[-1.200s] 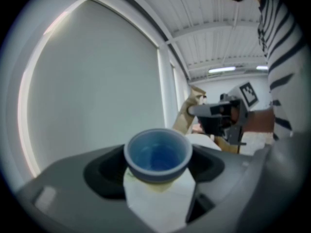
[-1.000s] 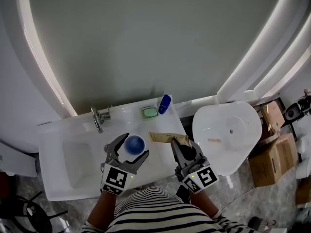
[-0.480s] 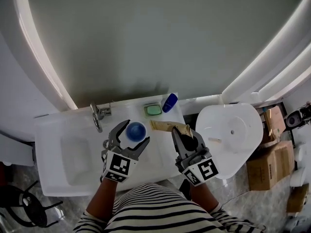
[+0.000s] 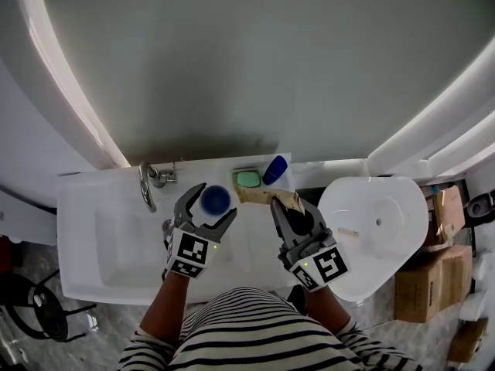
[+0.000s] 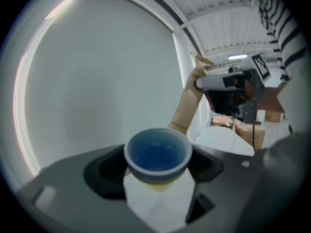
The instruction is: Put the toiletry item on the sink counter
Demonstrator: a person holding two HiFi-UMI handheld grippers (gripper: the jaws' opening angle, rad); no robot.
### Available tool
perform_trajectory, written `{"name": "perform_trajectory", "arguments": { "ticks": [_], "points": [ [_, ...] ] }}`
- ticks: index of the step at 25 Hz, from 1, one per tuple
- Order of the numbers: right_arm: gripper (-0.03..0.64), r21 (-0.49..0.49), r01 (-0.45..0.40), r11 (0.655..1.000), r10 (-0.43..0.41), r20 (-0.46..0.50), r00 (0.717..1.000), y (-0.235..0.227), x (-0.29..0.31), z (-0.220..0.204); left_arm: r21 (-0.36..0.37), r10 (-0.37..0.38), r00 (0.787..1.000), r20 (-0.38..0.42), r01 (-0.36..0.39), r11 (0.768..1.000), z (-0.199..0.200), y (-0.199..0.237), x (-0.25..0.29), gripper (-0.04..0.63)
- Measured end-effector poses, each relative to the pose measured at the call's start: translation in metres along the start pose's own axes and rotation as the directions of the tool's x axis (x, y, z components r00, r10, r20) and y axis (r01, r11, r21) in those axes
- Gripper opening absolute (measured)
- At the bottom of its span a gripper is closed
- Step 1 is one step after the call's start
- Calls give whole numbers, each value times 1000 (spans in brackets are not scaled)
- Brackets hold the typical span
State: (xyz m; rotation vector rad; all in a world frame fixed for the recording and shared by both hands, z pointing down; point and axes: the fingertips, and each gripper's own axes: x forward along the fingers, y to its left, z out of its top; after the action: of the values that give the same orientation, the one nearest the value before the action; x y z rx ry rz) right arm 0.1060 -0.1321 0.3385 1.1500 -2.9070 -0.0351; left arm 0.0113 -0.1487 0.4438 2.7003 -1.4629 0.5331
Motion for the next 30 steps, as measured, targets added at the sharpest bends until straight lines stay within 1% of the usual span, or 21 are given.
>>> {"name": "perform_trajectory", "arguments": {
  "ticks": [5, 11, 22, 30],
  "points": [
    [31, 12, -14, 1000, 14, -2, 1000, -12, 4, -5, -6, 29, 999, -36, -29, 1000, -11, 5, 17, 374],
    [31, 32, -2, 999, 1, 9, 1000, -21, 11, -9, -20, 44, 997, -59, -45, 999, -21, 18, 33, 374],
    [31, 35, 17, 999, -17, 3, 1000, -33, 27, -12, -60, 48, 994, -99, -54, 997, -57, 39, 68, 374],
    [31, 37, 25, 999, -24, -34, 999, -42, 42, -23, -72, 45, 990, -133, -55, 996, -94, 54, 96, 374]
  ]
}}
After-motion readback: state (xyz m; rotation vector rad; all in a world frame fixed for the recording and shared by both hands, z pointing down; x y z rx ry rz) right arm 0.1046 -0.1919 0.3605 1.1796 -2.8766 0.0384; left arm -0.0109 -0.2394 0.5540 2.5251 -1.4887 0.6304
